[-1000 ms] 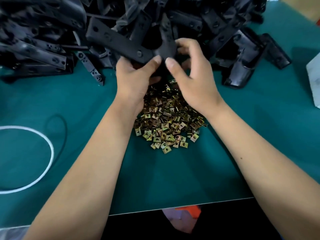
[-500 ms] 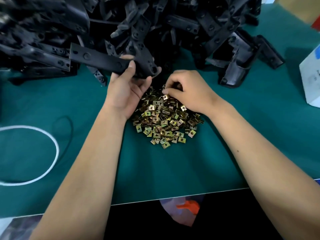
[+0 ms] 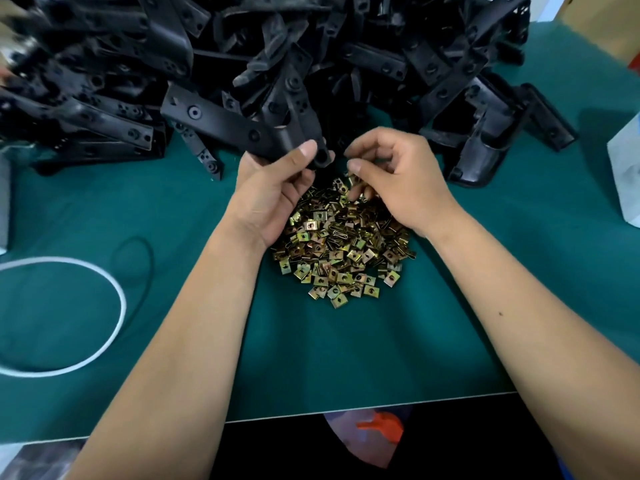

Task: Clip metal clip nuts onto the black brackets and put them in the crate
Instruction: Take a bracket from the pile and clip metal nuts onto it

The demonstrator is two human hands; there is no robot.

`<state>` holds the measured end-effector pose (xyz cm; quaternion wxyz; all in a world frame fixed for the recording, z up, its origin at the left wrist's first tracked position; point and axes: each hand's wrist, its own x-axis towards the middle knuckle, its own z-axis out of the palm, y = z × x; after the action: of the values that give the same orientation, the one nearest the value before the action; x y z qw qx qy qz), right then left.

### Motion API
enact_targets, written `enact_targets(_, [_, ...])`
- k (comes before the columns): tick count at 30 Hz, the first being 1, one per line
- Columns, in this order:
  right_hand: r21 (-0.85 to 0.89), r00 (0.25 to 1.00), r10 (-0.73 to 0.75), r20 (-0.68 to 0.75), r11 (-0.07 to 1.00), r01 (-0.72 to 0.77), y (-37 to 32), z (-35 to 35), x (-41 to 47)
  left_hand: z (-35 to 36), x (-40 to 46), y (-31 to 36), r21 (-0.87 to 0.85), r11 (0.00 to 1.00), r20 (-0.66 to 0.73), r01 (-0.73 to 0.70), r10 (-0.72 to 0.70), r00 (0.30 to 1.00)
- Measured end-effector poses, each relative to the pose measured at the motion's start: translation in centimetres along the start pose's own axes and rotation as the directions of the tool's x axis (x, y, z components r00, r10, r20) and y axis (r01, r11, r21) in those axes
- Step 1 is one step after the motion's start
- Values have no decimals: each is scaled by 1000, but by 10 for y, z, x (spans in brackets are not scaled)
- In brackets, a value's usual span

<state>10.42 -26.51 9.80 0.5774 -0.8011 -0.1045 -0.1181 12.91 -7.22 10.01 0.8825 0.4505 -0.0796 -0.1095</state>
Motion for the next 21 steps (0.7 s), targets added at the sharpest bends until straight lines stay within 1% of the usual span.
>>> enact_targets(2, [-33,999,3,42,999,-1,2,0,0,1,0,-1,33,999,3,-12,12,1000])
enact_targets(4, [-112,998,0,70,994,7,4,-3,1,1,1,-2,93,995,-11,-35,36,999])
enact_targets(6, [-162,996,25,88,987,-10,4,-4,1,-1,2,-2,217,973,-19,-72,78,997])
enact_targets(9, [-220,997,36,67,975,-21,4,-3,1,-3,4,-3,418,904,-23,-92,111,994])
enact_targets(13, [-351,999,5,31,937,6,2,-3,1,-3,7,-6,510,854,-21,-97,126,992])
enact_targets(15, [-359,1000,-2,-3,933,1,0,-4,0,-2,8,-8,531,839,-18,-119,152,988])
enact_targets(18, [-287,999,8,-39,958,-19,-2,-5,-1,-1,10,-10,601,779,-9,-181,233,973])
enact_targets(21, [-257,999,12,-34,966,-20,-3,-4,-1,1,12,-11,660,735,-70,-159,271,960])
